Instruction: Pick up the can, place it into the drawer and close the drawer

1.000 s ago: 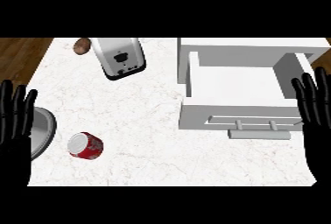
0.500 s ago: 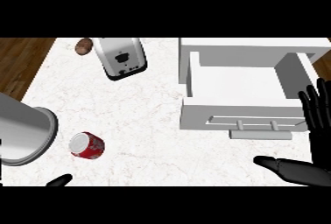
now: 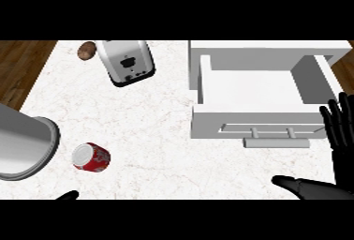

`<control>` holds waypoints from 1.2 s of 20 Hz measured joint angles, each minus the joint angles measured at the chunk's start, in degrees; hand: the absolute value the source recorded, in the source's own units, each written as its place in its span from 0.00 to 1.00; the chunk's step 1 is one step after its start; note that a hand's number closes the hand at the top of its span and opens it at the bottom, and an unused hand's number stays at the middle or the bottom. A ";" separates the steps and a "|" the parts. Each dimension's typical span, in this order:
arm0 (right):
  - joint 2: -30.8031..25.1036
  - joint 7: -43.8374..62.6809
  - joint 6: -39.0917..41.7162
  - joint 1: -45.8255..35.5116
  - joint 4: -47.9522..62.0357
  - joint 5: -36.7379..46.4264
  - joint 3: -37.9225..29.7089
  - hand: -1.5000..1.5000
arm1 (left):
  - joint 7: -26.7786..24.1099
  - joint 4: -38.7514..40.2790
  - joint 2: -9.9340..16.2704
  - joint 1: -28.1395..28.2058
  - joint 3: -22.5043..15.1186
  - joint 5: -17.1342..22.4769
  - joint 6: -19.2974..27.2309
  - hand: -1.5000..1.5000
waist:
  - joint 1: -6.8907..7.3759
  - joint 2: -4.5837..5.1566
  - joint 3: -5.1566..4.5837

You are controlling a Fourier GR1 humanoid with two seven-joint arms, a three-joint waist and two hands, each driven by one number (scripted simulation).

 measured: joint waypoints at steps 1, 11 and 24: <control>-0.30 0.44 0.16 -0.51 -0.03 -0.55 -0.61 0.00 | -0.04 0.92 0.14 -0.65 0.89 0.67 -0.27 0.00 | -0.02 0.00 0.01; -0.87 -1.61 2.20 1.00 0.07 -2.47 -3.30 0.00 | -3.45 12.04 -0.01 -4.09 -3.56 -0.10 5.39 0.00 | -0.19 0.02 0.00; -1.18 0.61 3.73 3.28 -4.60 -4.17 -5.64 0.00 | -24.46 33.50 -0.03 -3.65 -4.78 12.35 11.99 0.00 | -0.18 0.01 -0.02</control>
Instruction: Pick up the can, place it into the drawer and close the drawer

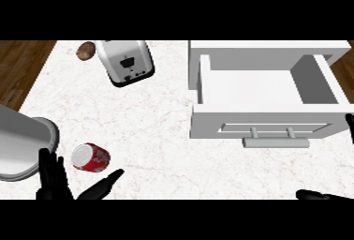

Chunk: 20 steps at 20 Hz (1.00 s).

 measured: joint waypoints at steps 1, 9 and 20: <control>0.11 -0.26 0.26 0.35 -0.14 -0.35 -0.34 0.00 | -1.75 1.45 0.00 -0.12 0.11 1.30 0.32 0.00 | 0.00 -0.01 -0.01; -0.80 -0.38 2.32 0.57 0.06 -2.71 -3.58 0.00 | -11.00 13.24 0.00 -3.25 5.30 9.26 -2.35 0.00 | -0.03 0.02 0.00; -0.21 2.91 3.40 1.36 -4.31 -2.82 -4.72 0.00 | -21.25 29.20 0.20 -9.07 10.49 17.44 -6.44 0.00 | -0.09 0.02 0.00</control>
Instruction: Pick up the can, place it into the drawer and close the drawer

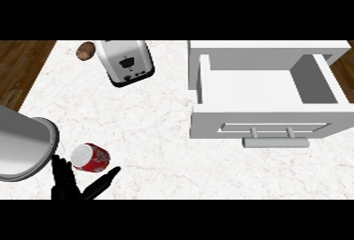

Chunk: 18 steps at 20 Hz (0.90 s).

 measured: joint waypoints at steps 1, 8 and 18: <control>0.55 -0.11 0.03 0.39 -0.63 0.68 0.69 0.00 | -0.50 1.71 0.45 -1.15 1.19 0.59 -0.68 0.00 | -0.02 0.01 0.00; -0.22 0.01 1.06 -1.40 1.57 -0.25 -1.71 0.00 | -5.32 13.09 1.55 -7.53 7.03 3.33 -5.35 0.00 | -0.05 0.02 0.00; 0.02 2.24 0.37 -4.07 1.25 1.47 -1.15 0.00 | -8.06 20.60 3.29 -12.81 8.22 3.41 -10.94 0.00 | -0.03 0.01 0.05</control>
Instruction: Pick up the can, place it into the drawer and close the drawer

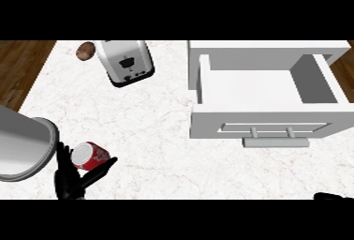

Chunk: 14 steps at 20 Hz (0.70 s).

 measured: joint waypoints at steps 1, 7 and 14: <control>-0.09 0.01 0.08 -0.15 0.05 0.16 -0.04 0.00 | 0.08 1.18 0.29 -1.03 0.10 0.01 -0.69 0.00 | -0.02 -0.01 -0.02; 0.37 -0.26 0.48 0.46 -0.55 -0.17 -0.48 0.00 | -2.81 7.96 1.18 -6.26 1.18 0.66 -6.09 1.00 | -0.10 -0.04 0.02; 0.06 -0.37 0.52 -0.47 -0.21 0.50 -1.19 0.00 | -5.32 13.44 1.12 -12.08 2.04 0.94 -8.72 1.00 | -0.13 0.02 -0.03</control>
